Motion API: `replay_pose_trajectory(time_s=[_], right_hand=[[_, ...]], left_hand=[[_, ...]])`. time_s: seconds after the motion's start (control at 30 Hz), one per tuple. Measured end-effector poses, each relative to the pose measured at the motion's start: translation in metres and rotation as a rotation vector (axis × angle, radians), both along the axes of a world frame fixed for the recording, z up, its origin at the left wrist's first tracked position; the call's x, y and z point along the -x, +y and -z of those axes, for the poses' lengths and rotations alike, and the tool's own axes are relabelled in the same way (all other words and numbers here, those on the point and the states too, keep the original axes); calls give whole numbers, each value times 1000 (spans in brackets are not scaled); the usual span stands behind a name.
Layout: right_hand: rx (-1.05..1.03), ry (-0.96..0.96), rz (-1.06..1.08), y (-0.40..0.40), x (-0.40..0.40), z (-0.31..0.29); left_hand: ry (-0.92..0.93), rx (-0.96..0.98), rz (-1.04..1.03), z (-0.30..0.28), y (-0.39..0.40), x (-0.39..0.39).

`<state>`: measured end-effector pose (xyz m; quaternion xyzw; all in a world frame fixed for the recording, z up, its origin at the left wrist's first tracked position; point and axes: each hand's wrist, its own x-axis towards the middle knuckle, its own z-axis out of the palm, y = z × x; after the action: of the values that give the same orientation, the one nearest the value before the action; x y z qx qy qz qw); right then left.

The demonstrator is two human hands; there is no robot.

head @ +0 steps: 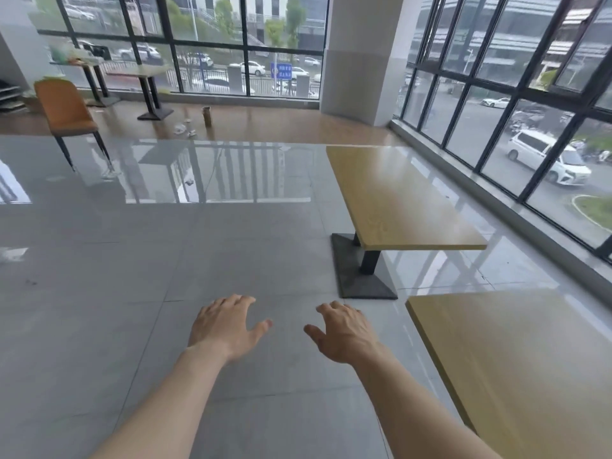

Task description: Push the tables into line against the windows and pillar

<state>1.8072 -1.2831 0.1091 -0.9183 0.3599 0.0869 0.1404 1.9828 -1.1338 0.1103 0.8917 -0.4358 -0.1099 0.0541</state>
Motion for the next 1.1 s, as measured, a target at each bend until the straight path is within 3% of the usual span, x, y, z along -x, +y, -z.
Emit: replay_pose_trajectory(time_s=[0.17, 0.6, 0.8, 0.97, 1.03, 1.1], right_hand=[[26, 37, 4, -122, -134, 14], [20, 32, 52, -438, -421, -4], [-2, 35, 72, -622, -532, 6], [2, 40, 70, -769, -626, -21], [5, 14, 82, -870, -713, -27], [21, 19, 90, -901, -738, -25]], left_hand=[[26, 6, 0, 25, -121, -134], [33, 8, 55, 12, -452, -428], [29, -13, 82, 15, -639, -540], [9, 2, 80, -8, -783, -640], [45, 16, 38, -14, -882, -722], [36, 33, 48, -12, -916, -746]])
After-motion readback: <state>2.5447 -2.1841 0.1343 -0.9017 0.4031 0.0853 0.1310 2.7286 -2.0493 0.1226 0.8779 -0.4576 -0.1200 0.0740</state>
